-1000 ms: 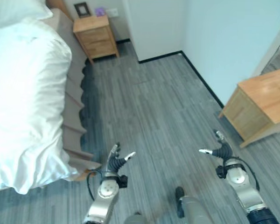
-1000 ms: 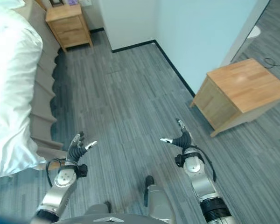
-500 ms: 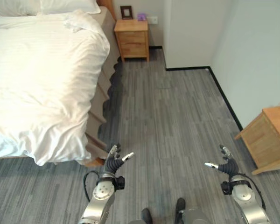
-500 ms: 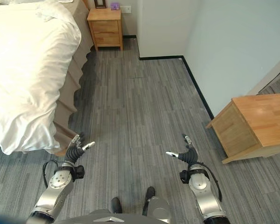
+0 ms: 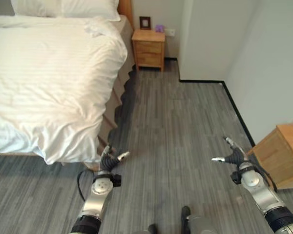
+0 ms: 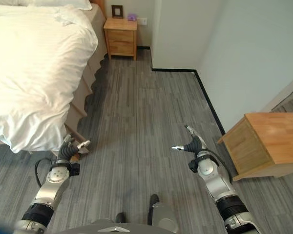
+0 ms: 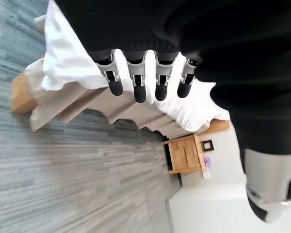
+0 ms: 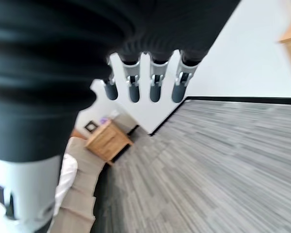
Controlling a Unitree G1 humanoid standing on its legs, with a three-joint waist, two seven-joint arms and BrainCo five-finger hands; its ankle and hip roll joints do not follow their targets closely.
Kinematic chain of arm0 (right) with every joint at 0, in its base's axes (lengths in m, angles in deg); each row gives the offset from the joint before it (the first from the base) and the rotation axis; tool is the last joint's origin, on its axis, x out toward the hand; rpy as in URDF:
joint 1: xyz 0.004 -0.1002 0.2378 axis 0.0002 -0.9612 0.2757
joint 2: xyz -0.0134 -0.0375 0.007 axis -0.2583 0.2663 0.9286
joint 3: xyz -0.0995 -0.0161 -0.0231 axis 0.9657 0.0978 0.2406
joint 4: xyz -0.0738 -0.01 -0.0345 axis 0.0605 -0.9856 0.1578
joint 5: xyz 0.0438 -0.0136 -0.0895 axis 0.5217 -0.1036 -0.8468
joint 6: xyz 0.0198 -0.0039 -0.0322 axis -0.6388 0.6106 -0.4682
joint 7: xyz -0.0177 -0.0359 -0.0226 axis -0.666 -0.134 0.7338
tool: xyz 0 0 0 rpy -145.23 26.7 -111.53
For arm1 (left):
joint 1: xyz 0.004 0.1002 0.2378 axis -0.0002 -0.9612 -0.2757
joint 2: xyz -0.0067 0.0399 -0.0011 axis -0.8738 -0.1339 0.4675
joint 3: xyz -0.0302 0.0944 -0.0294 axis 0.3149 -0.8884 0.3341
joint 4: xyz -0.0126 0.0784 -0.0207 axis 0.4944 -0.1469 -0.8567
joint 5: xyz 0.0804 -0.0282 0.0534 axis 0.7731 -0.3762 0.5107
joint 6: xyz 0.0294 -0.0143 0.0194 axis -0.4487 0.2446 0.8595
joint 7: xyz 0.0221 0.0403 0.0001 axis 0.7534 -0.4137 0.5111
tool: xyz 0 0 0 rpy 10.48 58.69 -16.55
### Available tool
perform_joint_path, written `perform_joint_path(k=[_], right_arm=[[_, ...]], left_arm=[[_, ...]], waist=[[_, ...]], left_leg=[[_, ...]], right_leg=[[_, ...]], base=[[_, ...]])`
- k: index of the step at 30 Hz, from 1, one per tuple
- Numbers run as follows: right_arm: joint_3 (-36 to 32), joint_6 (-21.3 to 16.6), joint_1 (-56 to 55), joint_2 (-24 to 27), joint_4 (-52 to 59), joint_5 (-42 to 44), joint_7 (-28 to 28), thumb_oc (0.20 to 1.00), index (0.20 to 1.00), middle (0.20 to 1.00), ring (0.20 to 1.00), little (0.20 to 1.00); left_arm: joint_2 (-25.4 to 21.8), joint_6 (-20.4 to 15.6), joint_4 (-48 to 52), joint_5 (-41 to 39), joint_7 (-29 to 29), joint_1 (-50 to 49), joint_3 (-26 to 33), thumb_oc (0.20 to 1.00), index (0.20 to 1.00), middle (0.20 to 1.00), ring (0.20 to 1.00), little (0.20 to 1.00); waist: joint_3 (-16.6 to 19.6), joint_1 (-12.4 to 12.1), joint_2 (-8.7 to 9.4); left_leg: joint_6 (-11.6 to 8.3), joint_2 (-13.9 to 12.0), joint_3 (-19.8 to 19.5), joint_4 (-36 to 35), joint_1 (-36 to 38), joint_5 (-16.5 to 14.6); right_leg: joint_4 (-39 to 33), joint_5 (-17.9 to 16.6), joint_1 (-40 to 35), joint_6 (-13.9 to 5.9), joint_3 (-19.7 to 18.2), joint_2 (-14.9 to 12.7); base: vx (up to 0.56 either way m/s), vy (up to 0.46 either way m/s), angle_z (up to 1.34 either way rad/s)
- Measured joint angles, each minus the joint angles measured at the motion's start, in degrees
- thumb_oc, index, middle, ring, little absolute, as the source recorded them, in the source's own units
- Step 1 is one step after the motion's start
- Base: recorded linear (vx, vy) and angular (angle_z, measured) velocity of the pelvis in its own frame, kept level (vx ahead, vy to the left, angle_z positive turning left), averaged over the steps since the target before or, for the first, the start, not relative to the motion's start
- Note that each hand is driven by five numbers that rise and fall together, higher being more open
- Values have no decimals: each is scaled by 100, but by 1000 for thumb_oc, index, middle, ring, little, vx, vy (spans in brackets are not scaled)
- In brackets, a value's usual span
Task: Making the bed.
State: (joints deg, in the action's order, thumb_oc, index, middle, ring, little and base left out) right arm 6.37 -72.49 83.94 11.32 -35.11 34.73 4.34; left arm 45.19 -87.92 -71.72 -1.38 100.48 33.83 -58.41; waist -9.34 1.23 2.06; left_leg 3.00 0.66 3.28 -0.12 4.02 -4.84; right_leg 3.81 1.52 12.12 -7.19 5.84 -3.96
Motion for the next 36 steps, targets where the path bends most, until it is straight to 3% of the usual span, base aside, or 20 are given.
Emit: perform_joint_path(k=[5,7,9,10,11,13,14,16,20,22,23,24,26,28,29,30,31,33,34,36], right_arm=[[-223,-71,-331,-48,435,-192,13,1000,1000,1000,1000,1000],[-226,-79,-488,-88,400,-346,6,1000,1000,1000,1000,1000],[-324,-149,-622,-165,337,-387,4,1000,1000,1000,1000,1000],[-629,-198,-800,-283,402,-387,-31,1000,1000,1000,1000,1000],[-653,-163,-777,-266,342,-383,-16,1000,1000,1000,1000,1000],[-656,-165,-708,-274,350,-382,6,1000,1000,1000,1000,1000],[-574,-177,-670,-234,443,-381,12,1000,1000,1000,1000,1000],[-555,-173,-556,-183,442,-381,9,1000,1000,1000,1000,1000],[-135,-160,-437,9,179,-380,5,1000,1000,1000,1000,1000],[-133,-150,-429,-2,153,-384,27,1000,1000,1000,1000,1000],[-123,-140,-293,-11,154,-391,18,1000,1000,1000,1000,1000],[-91,-149,-280,-70,133,-421,9,1000,1000,1000,1000,1000],[15,-143,-522,-66,243,-641,11,1000,1000,1000,1000,1000],[243,-129,-702,-178,373,-845,-2,1000,1000,1000,1000,1000],[206,-130,-769,-190,518,-848,-1,1000,1000,1000,1000,1000],[166,-119,-755,-189,568,-848,-1,1000,1000,1000,1000,1000],[42,-94,-709,-185,706,-847,2,1000,1000,1000,1000,1000],[-133,-94,-724,-164,874,-845,15,1000,1000,1000,1000,1000],[-133,-97,-721,-165,876,-845,11,1000,1000,1000,1000,1000],[-82,-105,-743,-87,952,-824,8,1000,1000,1000,1000,1000]], left_arm=[[82,-106,343,34,51,-110,-5,1000,1000,1000,1000,1000],[135,-127,564,148,54,-431,-6,1000,1000,1000,1000,1000],[131,-176,705,167,38,-640,-5,1000,1000,1000,1000,1000],[138,-182,695,166,39,-552,-24,1000,1000,1000,1000,1000],[189,-170,665,163,40,-698,39,1000,1000,1000,1000,1000],[148,-150,672,161,33,-828,-7,1000,1000,1000,1000,1000],[162,-165,689,161,16,-811,-15,1000,1000,1000,1000,1000],[179,-162,729,160,-13,-789,-23,1000,1000,1000,1000,1000],[261,-188,679,162,-74,-733,-23,1000,1000,1000,1000,1000],[288,-169,660,164,-78,-722,10,1000,1000,1000,1000,1000],[397,-162,690,164,-79,-784,34,1000,1000,1000,1000,1000],[564,-145,726,163,-76,-1114,97,1000,1000,1000,1000,1000],[596,-131,729,166,-82,-1344,50,1000,1000,1000,1000,1000],[369,-64,686,165,-83,-1202,28,1000,1000,1000,1000,1000],[339,-18,644,165,-84,-1006,-29,1000,1000,1000,1000,1000],[348,7,618,166,-83,-868,-76,1000,1000,1000,1000,1000],[370,23,635,167,-74,-631,-152,1000,1000,1000,1000,1000],[443,-16,684,172,-40,-265,-120,1000,1000,1000,1000,1000],[427,-58,691,175,-7,-120,-70,1000,1000,1000,1000,1000],[426,-110,893,176,47,-125,75,1000,1000,1000,1000,1000]], waist=[[-6,48,9],[-36,30,-211],[-101,-65,-120],[-183,-100,31],[-221,-331,107],[-280,-486,208],[-316,-473,359],[-396,-489,317],[-363,-482,-22],[-361,-598,-79],[-389,-710,13],[-381,-875,230],[-5,-1003,127],[132,-930,591],[71,-879,592],[55,-820,573],[-83,-631,228],[-226,-363,-220],[-237,-284,-225],[-239,-16,-369]], left_leg=[[-270,-64,-619,-423,454,-15],[-510,-334,-677,-317,797,-188],[-766,-364,-483,1457,192,-407],[-539,-354,-180,3154,-656,-232],[-496,-449,-246,4587,-1316,823],[-494,-449,-162,5434,-1836,620],[-454,-217,17,4840,-2105,417],[-464,-146,226,4067,-2265,412],[-384,-216,737,-417,-1722,682],[-312,-266,766,-563,-2155,692],[-274,-230,1019,-403,-2440,641],[-105,-150,1276,585,-2350,545],[205,-73,1135,637,-1808,768],[332,265,1111,423,-1343,658],[374,406,1069,377,-1036,425],[485,475,1020,311,-742,275],[579,411,778,106,-240,83],[307,181,443,-195,296,152],[272,159,317,-199,451,146],[-266,-118,-151,-160,847,-177]], right_leg=[[-978,-744,-391,45,148,-181],[-775,-981,-678,173,136,64],[-350,-596,-811,699,219,171],[-234,-528,-806,845,145,132],[-18,-297,-917,1074,41,280],[27,-163,-1158,1149,-192,323],[-90,-17,-1349,1206,-272,331],[-198,75,-1587,1223,-338,435],[-826,296,-2452,947,-270,880],[-891,739,-2880,944,-320,1002],[-879,1104,-3266,631,-550,928],[-288,1281,-3403,372,-686,714],[931,1261,-3176,320,-573,785],[3054,799,-2357,-69,-138,258],[4348,422,-1771,-234,-50,-60],[5083,322,-1392,-187,31,-286],[5603,559,-842,72,290,-517],[5038,1058,-35,385,529,-481],[4664,1091,353,345,426,-478],[2657,1020,860,284,351,-104]], base=[[473,-204,70],[372,-213,33],[521,-422,25],[368,-259,-15],[427,-172,-46],[423,-42,-71],[463,7,-58],[654,64,-38],[569,75,-5],[926,205,-12],[1500,362,-66],[1551,387,-93],[860,212,-72],[671,220,-9],[616,203,1],[681,148,21],[700,98,48],[591,-14,77],[674,-120,95],[1005,-216,101]])
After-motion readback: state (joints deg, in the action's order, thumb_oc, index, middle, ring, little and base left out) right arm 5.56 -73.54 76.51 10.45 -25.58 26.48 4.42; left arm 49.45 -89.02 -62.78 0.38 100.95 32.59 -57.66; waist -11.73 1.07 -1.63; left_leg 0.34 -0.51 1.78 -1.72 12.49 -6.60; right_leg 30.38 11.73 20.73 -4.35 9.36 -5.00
